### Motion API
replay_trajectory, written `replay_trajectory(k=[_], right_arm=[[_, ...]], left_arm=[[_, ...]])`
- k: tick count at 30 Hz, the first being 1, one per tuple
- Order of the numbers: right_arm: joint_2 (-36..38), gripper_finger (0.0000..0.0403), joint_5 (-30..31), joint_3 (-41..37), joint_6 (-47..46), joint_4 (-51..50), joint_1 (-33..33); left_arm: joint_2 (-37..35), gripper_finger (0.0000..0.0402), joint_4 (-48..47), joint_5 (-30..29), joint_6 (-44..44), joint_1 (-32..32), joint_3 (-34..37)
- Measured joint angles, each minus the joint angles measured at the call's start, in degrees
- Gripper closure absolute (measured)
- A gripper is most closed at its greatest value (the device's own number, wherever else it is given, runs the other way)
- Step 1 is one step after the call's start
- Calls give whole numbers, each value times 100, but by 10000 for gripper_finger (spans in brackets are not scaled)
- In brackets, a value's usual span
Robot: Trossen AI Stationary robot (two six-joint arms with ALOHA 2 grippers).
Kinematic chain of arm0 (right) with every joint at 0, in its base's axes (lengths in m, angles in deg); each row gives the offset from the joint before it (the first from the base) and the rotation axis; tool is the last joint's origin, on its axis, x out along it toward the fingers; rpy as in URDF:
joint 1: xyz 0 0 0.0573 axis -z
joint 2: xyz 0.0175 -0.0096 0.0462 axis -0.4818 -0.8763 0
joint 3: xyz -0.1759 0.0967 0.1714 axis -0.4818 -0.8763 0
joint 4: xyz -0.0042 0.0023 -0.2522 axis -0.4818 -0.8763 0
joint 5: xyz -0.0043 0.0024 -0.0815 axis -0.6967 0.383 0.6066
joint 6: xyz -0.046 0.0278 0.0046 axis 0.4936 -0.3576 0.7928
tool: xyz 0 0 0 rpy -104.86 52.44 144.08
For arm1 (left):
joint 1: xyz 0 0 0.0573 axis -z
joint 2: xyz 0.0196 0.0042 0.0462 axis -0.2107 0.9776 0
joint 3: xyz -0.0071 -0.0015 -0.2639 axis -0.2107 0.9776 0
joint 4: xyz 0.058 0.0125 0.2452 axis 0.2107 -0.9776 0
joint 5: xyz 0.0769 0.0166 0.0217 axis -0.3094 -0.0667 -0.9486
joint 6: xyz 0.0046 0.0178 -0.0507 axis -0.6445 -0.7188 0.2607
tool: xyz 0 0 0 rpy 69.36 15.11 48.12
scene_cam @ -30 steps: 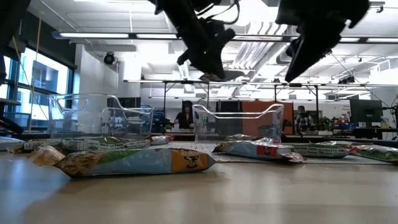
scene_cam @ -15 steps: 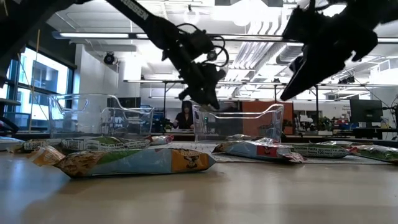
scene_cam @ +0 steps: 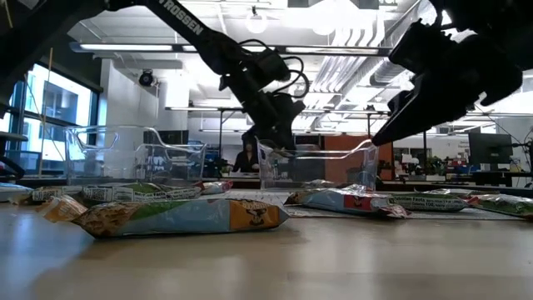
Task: Pick and place Granola Bars by type
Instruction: Put the yellow granola bar into the top right transparent bin
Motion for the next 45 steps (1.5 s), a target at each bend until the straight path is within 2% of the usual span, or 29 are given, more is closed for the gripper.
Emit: replay_trajectory(k=[7, 11, 15, 19, 25, 30, 32, 35, 40, 45], right_arm=[[0, 265, 153, -2, 582, 25, 0], [0, 265, 323, -2, 895, 40, 2], [2, 265, 244, -2, 1188, 87, 0], [2, 265, -258, -2, 1191, 92, 0], [4, 248, -1390, -2, 1291, -111, 0], [4, 217, -1859, 4, 1354, -423, 0], [4, 208, -2038, 85, 1643, -760, -40], [4, 202, -2027, 405, 2342, -1499, -165], [4, 205, -1656, 1007, 3250, -2640, -286], [4, 208, -1532, 1326, 3624, -3218, -286]], left_arm=[[2, 314, 210, -33, 29, -1, 4], [3, 314, 303, -41, -457, 1, 7], [3, 314, 358, -108, -540, 10, 7], [3, 301, 433, -107, -564, 1, 7], [3, 241, 432, -116, -601, 1, 7], [-15, 204, 575, -111, -603, 1, 7], [-32, 196, 753, -109, -603, 3, -13], [-32, 192, 719, 83, -603, 2, -299], [-41, 191, 707, 533, -610, 40, -924], [-48, 191, 585, 1225, -693, 55, -1728]])
